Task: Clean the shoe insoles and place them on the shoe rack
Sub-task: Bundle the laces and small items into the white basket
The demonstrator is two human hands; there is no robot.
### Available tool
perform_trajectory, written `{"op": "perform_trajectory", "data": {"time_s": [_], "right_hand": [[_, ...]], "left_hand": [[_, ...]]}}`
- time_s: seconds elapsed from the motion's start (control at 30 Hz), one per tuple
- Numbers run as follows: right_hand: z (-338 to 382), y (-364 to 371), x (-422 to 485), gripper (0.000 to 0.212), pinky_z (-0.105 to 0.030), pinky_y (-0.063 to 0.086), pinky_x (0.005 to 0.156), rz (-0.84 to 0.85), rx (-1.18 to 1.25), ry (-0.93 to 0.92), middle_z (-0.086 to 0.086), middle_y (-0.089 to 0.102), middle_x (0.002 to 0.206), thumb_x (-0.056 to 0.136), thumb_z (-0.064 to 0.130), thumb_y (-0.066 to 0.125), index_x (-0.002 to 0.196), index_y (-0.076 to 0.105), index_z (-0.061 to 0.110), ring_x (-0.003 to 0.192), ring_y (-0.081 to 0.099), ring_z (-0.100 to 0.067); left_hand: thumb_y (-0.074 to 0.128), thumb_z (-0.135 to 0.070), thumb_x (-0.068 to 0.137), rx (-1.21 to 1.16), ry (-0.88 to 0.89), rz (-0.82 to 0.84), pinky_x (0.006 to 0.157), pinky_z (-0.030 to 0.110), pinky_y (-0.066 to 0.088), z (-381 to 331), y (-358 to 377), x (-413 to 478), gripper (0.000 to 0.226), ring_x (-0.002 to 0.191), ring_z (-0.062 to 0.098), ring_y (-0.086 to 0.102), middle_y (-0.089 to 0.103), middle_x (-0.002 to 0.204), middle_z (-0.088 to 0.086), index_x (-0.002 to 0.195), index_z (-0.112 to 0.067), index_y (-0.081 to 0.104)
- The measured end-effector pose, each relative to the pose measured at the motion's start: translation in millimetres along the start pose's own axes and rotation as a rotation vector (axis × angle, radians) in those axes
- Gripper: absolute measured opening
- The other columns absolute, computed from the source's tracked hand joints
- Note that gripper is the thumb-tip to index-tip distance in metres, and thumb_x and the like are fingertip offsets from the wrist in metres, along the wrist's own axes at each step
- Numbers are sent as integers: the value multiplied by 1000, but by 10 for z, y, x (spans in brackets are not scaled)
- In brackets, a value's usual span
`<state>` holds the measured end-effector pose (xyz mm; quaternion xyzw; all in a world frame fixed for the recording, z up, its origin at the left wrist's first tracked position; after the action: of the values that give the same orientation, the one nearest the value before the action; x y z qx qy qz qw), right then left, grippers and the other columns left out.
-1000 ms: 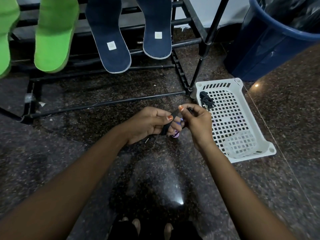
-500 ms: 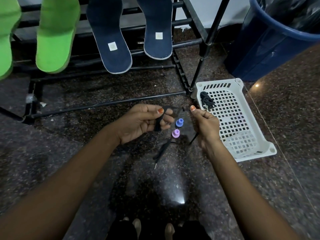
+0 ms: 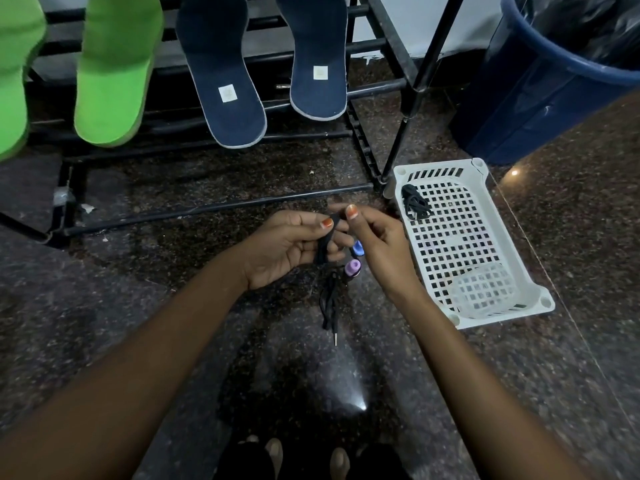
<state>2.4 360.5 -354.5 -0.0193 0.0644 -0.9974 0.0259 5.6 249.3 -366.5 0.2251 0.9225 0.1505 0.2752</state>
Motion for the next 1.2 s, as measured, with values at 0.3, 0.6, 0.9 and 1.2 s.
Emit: {"op": "perform_trajectory", "data": {"time_s": [0.3, 0.6, 0.9, 1.2], "right_hand": [[-267, 10, -3, 21, -19, 44, 61, -39, 166, 108, 10, 63, 61, 92, 13, 52, 75, 64, 16, 62, 56, -4], [-280, 299, -230, 39, -10, 30, 54, 111, -138, 83, 26, 51, 50, 93, 5, 49, 66, 48, 33, 52, 44, 8], [-125, 289, -247, 22, -25, 29, 58, 129, -727, -143, -9, 65, 83, 92, 26, 53, 92, 66, 9, 72, 58, -25], [31, 195, -218, 10, -17, 36, 48, 15, -879, -301, 2, 69, 83, 76, 20, 62, 82, 69, 15, 75, 56, -13]], "left_hand": [[38, -3, 95, -108, 21, 15, 72, 24, 58, -12, 79, -8, 25, 57, 4, 63, 72, 72, 4, 96, 0, 62], [35, -3, 99, -334, 139, -120, 71, 22, 58, -73, -20, 58, 26, 71, 7, 70, 74, 80, 7, 97, 0, 61], [42, 0, 98, -92, 161, -216, 79, 22, 56, 18, -172, 149, 20, 82, 10, 71, 73, 93, 5, 105, -1, 60], [51, -5, 96, 388, 65, -285, 69, 9, 50, 112, -211, 167, 26, 76, 0, 64, 68, 105, 13, 119, 4, 59]]}}
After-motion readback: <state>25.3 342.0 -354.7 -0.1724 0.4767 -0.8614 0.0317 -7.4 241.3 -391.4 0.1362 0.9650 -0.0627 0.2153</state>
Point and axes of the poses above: each hand's wrist, its own x-axis towards the middle knuckle, its own y-axis out of the palm, z = x × y, the point moved 7 cm from there along x, towards the middle knuckle
